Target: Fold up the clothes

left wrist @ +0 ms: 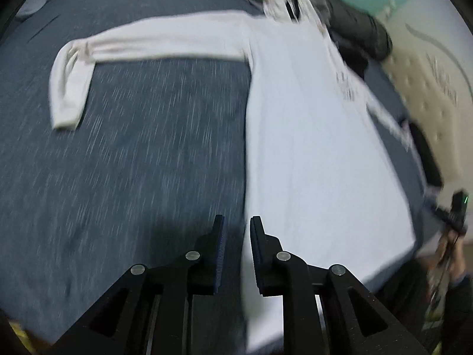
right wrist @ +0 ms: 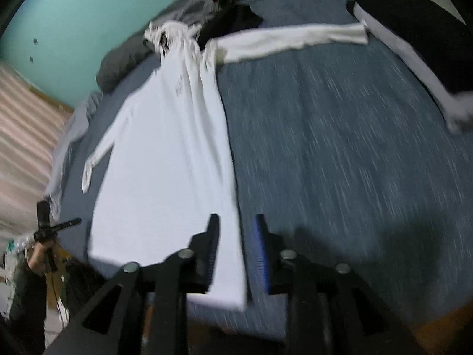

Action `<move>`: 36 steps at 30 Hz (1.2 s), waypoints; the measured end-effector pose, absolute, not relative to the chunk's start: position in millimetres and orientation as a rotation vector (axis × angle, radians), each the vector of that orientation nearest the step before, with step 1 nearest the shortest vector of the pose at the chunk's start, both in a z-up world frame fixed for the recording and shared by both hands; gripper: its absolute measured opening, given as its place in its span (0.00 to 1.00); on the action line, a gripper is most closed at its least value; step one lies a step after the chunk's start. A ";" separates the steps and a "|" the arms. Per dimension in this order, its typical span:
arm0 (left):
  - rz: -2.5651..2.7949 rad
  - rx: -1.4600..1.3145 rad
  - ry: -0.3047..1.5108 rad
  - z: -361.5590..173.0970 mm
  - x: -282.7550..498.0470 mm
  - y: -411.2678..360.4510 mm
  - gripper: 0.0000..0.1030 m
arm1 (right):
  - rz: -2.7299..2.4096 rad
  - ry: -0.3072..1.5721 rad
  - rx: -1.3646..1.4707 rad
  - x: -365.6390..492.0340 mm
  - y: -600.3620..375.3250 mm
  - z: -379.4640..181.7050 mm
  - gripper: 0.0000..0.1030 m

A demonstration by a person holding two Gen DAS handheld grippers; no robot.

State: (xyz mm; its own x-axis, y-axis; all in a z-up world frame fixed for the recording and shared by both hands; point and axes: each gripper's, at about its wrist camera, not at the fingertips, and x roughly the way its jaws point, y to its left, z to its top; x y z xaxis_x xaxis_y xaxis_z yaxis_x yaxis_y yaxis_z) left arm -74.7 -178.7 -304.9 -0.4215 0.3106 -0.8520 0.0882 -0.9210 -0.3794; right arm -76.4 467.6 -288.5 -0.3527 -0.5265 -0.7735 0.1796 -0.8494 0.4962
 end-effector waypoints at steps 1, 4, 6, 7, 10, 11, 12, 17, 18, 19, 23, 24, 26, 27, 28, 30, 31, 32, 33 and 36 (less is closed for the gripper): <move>2.494 -1.584 -0.599 -306.1 -87.7 -178.3 0.24 | -2.229 -0.476 1.434 -87.5 459.1 -290.0 0.29; 2.512 -1.546 -0.668 -312.6 -130.6 -177.1 0.24 | -2.226 -0.536 1.392 -119.2 431.8 -297.6 0.29; 2.516 -1.531 -0.693 -320.9 -156.9 -173.3 0.24 | -2.223 -0.578 1.369 -139.4 412.7 -304.0 0.29; 2.514 -1.528 -0.708 -325.3 -171.0 -173.0 0.24 | -2.221 -0.598 1.357 -149.6 403.2 -307.3 0.29; 2.500 -1.530 -0.767 -335.5 -211.7 -176.6 0.24 | -2.206 -0.695 1.304 -173.9 375.5 -313.0 0.29; 2.495 -1.531 -0.778 -338.1 -222.5 -178.5 0.24 | -2.204 -0.717 1.283 -179.1 366.6 -316.2 0.29; 2.496 -1.531 -0.781 -341.7 -234.7 -180.0 0.24 | -2.205 -0.733 1.265 -182.7 360.5 -318.4 0.29; 2.496 -1.512 -0.828 -351.9 -275.9 -187.4 0.24 | -2.185 -0.791 1.189 -193.7 349.4 -327.2 0.29; 2.492 -1.508 -0.839 -353.1 -281.2 -188.6 0.24 | -2.186 -0.777 1.192 -194.0 347.8 -330.4 0.29; 2.489 -1.503 -0.845 -353.8 -286.2 -189.2 0.24 | -2.187 -0.760 1.201 -194.5 346.2 -334.0 0.29; 2.483 -1.469 -0.859 -352.4 -303.2 -188.1 0.24 | -2.177 -0.749 1.229 -197.8 346.6 -346.2 0.29; 2.476 -1.471 -0.859 -353.2 -307.2 -186.3 0.22 | -2.178 -0.754 1.230 -198.6 348.0 -347.9 0.29; 2.469 -1.488 -0.839 -355.8 -311.3 -182.2 0.22 | -2.188 -0.749 1.224 -199.2 350.1 -348.9 0.29; 2.470 -1.496 -0.827 -357.2 -312.2 -180.8 0.20 | -2.188 -0.749 1.223 -199.4 351.0 -349.7 0.29; 2.466 -1.501 -0.822 -358.7 -313.2 -179.5 0.11 | -2.187 -0.752 1.222 -199.5 352.0 -350.6 0.29; 2.464 -1.501 -0.832 -359.9 -312.8 -179.9 0.07 | -2.182 -0.764 1.220 -198.6 353.6 -352.1 0.29; 2.460 -1.493 -0.851 -360.0 -312.1 -181.6 0.06 | -2.182 -0.766 1.217 -198.1 353.8 -352.0 0.29; 2.453 -1.482 -0.879 -359.9 -311.4 -184.1 0.06 | -2.183 -0.765 1.213 -197.6 353.9 -351.6 0.29; 2.452 -1.476 -0.895 -359.4 -310.4 -186.6 0.05 | -2.183 -0.764 1.209 -197.1 354.0 -351.2 0.29; 2.483 -1.468 -0.898 -356.3 -310.5 -193.4 0.04 | -2.178 -0.765 1.199 -197.3 353.1 -350.0 0.29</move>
State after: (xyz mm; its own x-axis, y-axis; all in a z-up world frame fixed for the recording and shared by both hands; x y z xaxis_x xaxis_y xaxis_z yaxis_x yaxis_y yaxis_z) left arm -310.5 -193.4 -356.3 -0.5225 0.3865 -0.7600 0.1889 -0.8168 -0.5452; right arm -197.3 353.1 -350.0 -0.4629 -0.6822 -0.5660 0.1786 -0.6972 0.6943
